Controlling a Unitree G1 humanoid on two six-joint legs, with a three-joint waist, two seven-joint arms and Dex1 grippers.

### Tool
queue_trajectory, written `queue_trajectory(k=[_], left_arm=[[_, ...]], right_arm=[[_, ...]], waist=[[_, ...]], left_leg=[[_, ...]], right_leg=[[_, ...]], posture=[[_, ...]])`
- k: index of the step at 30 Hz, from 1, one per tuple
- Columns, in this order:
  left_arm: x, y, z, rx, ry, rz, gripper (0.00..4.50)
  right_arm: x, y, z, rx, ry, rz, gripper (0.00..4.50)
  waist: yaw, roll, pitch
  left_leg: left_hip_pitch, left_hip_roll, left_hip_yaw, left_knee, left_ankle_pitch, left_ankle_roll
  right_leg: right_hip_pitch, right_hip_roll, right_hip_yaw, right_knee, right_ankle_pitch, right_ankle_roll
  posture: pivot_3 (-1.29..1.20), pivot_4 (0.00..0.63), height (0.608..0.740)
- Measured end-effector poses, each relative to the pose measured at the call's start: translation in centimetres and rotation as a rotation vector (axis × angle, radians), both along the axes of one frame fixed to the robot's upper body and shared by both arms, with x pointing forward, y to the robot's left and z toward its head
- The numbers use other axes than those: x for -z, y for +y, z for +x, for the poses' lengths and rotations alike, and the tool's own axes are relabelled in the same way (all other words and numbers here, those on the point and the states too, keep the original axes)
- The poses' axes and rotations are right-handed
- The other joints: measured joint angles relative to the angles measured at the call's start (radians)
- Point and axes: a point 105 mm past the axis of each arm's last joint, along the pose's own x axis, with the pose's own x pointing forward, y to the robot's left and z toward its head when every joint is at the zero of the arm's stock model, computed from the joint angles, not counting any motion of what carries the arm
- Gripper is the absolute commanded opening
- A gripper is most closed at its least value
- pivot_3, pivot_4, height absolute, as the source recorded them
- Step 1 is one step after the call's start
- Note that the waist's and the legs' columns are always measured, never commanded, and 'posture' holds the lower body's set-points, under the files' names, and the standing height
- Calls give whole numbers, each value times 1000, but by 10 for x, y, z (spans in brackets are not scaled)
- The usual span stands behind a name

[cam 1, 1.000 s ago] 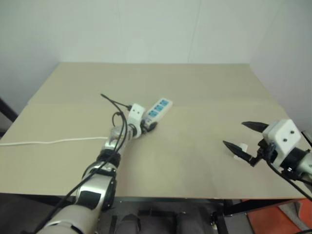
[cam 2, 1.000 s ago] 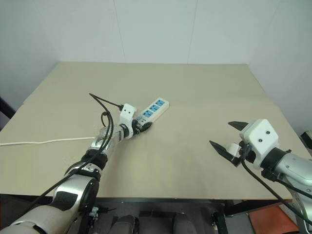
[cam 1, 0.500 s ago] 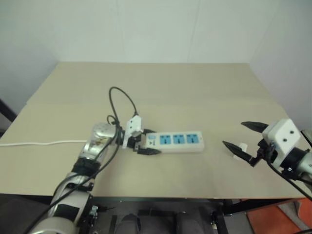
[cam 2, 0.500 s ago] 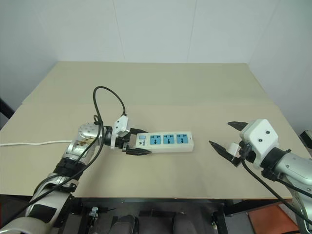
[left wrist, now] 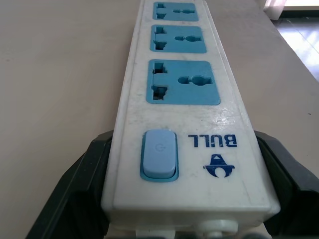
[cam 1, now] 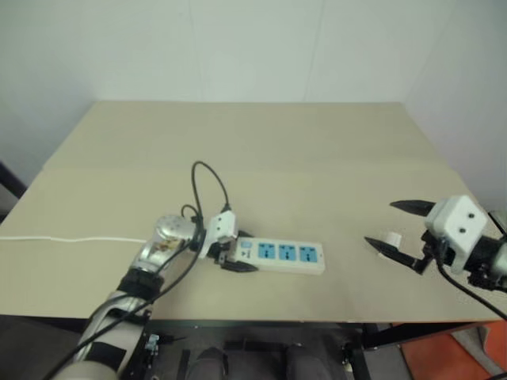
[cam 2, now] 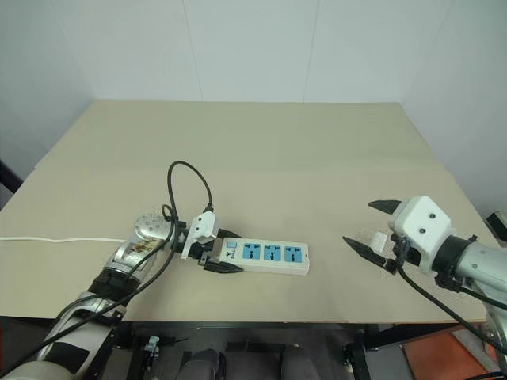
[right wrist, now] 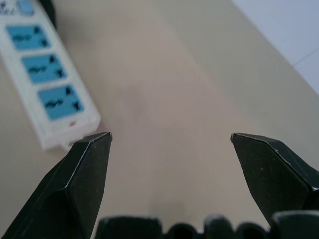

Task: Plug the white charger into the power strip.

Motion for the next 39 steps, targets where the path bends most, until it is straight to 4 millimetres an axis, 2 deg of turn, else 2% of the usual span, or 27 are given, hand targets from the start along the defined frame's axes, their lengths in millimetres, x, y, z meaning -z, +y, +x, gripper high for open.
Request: queue_trajectory(k=[12, 18, 19, 21, 23, 31, 35, 39], left_arm=[[8, -3, 3, -4, -27, -32, 3328], [7, -4, 4, 2, -22, -33, 3328], [7, -4, 3, 4, -22, -33, 3328], [6, -5, 3, 9, -19, -35, 4058], [6, -5, 3, 14, -11, -35, 4457], [-9, -3, 0, 22, -22, -144, 4457], [2, 4, -8, 36, -3, -167, 4457], [7, 9, -7, 17, -18, -184, 4457]], right_arm=[[16, -2, -5, -359, 86, -434, 4500], [16, -4, 7, -475, 47, -595, 4500], [17, -4, 9, -486, 50, -603, 4500], [18, -3, 11, -504, 54, -610, 4500], [20, -2, 11, -515, 58, -609, 4500], [18, -2, 12, -521, 56, -608, 4500], [18, -1, 11, -529, 63, -599, 4500], [17, 0, 10, -534, 67, -580, 4500]], waist=[[2, 0, 0], [3, 1, 0], [3, 1, 0], [3, 1, 0], [2, 1, 0], [-5, 1, 0], [-9, 1, 0], [-9, 1, 0]], left_leg=[[2, 0, 0, 1, 0, 0], [2, 0, 0, 2, 0, 0], [2, 0, 0, 2, 0, 0], [1, 0, 0, 2, 0, 0], [1, 0, 0, 2, 0, 0], [1, 0, 0, 2, 0, 0], [1, 0, 0, 2, 0, 0], [1, 0, 0, 2, 0, 0]], right_leg=[[2, 0, 0, 0, 0, 0], [2, 0, 0, 0, 0, 0], [2, 0, 0, 1, 0, 0], [2, 0, 0, 1, 1, -2], [1, 0, 0, 1, 2, -4], [1, 0, 0, 1, 3, -4], [1, 0, 0, 1, 3, -6], [1, 0, 0, 1, 3, -5]], posture=[[0, 150, 740], [0, 150, 740], [0, 150, 740], [0, 150, 740], [0, 150, 740], [0, 150, 740], [0, 150, 740], [0, 150, 740]])
